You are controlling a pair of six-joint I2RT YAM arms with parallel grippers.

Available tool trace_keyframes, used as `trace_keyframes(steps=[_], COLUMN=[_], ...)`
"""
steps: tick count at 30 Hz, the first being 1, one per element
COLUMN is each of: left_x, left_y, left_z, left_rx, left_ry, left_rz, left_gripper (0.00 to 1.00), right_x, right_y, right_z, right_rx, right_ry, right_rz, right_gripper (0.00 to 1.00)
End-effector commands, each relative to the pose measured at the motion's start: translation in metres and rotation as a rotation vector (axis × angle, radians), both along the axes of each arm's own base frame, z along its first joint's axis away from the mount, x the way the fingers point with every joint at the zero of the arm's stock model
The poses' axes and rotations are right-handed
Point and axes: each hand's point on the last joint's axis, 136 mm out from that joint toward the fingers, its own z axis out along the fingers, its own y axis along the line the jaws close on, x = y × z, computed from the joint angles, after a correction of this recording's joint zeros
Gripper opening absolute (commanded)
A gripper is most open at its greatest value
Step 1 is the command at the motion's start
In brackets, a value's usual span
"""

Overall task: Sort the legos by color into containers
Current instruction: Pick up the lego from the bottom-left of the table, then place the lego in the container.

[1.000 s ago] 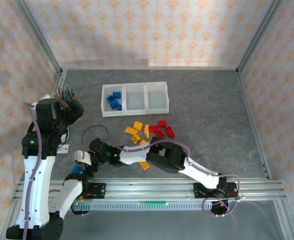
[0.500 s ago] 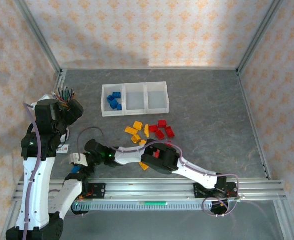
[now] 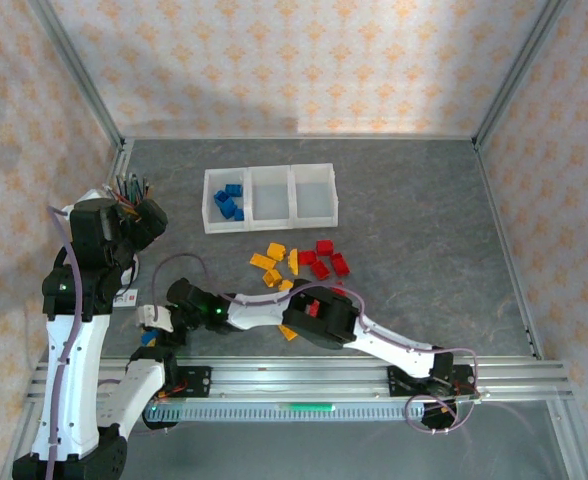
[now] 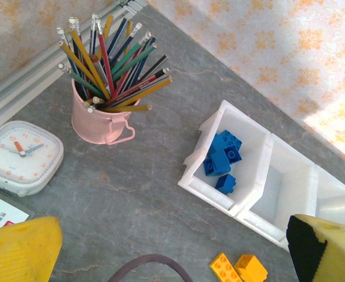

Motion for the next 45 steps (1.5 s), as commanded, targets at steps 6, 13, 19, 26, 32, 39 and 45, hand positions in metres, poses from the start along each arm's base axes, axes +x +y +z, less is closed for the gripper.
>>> trace_keyframes(steps=[6,13,19,26,32,39,45], left_x=[-0.004,0.011,0.031,0.053,0.063,0.065,0.064], left_y=[-0.013,-0.033,-0.049,-0.054,-0.054,-0.054,-0.057], left_z=[0.042,0.048,0.032,-0.005,-0.026,-0.036,-0.043], left_rx=[-0.024,-0.088,-0.149,-0.213,-0.220,-0.227,-0.243], left_ry=[-0.112,-0.177,-0.208,-0.192,-0.167,-0.153,-0.149], left_rz=[-0.076,-0.173,-0.253,-0.260,-0.257,-0.251,-0.254], left_gripper=[0.99,0.99,0.99,0.99,0.99,0.99,0.99], right_x=[0.085,0.184,0.279,0.359,0.408,0.410,0.383], right_y=[-0.053,-0.112,-0.155,-0.172,-0.183,-0.182,-0.201], right_z=[0.126,0.143,0.143,0.118,0.115,0.160,0.207], right_rx=[0.185,0.112,0.033,-0.069,-0.059,-0.012,0.008], right_ry=[0.040,0.026,0.010,-0.025,-0.023,-0.052,-0.008], right_rz=[-0.217,-0.499,-0.751,-0.950,-1.056,-1.059,-1.047], right_gripper=[0.32,0.32,0.33,0.34,0.42,0.67,0.72])
